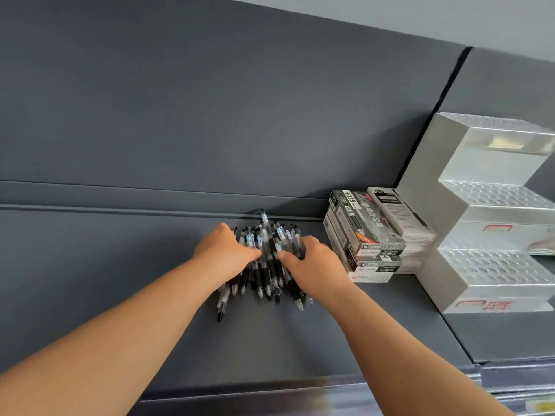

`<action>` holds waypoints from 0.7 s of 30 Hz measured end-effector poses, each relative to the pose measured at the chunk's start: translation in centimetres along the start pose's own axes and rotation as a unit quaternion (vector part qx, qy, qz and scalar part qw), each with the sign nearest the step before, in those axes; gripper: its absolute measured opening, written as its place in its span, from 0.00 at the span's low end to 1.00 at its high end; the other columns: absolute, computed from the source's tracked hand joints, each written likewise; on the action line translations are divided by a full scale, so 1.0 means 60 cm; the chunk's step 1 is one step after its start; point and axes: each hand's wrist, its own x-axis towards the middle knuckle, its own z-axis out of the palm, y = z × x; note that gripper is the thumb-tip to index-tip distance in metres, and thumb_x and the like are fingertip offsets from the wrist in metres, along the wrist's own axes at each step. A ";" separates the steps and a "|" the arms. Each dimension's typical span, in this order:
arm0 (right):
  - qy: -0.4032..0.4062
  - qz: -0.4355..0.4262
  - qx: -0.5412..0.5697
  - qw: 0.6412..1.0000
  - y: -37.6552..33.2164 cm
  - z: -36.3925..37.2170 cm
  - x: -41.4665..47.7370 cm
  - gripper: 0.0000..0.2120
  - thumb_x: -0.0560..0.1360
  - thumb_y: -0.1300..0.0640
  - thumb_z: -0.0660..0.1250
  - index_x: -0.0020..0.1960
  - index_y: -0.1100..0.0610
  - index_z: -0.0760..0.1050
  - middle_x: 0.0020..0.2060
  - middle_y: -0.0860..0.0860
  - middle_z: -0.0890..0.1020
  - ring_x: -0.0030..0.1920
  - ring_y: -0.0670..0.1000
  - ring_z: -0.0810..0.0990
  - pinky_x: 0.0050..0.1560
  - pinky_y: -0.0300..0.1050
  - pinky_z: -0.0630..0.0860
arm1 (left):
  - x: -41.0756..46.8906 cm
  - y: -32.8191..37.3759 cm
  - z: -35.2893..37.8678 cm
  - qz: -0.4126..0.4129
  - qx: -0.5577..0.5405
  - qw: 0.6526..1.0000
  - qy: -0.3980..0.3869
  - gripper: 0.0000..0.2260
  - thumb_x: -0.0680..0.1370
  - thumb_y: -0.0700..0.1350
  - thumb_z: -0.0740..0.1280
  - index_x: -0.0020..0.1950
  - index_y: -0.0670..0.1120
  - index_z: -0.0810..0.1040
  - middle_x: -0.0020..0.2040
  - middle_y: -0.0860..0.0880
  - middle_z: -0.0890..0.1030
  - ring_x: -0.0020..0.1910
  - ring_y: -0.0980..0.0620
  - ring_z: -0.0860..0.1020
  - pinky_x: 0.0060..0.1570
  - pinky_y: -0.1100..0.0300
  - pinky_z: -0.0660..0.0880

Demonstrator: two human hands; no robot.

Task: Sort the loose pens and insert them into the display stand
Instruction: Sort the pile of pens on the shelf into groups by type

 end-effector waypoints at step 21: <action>-0.068 -0.065 -0.029 0.995 0.005 -0.028 0.009 0.23 0.70 0.47 0.66 0.58 0.58 0.66 0.57 0.56 0.71 0.55 0.59 0.74 0.55 0.51 0.74 | 0.003 0.034 0.036 -0.097 -0.103 0.990 -0.014 0.12 0.76 0.43 0.68 0.54 0.38 0.71 0.37 0.46 0.69 0.32 0.51 0.66 0.32 0.60 0.63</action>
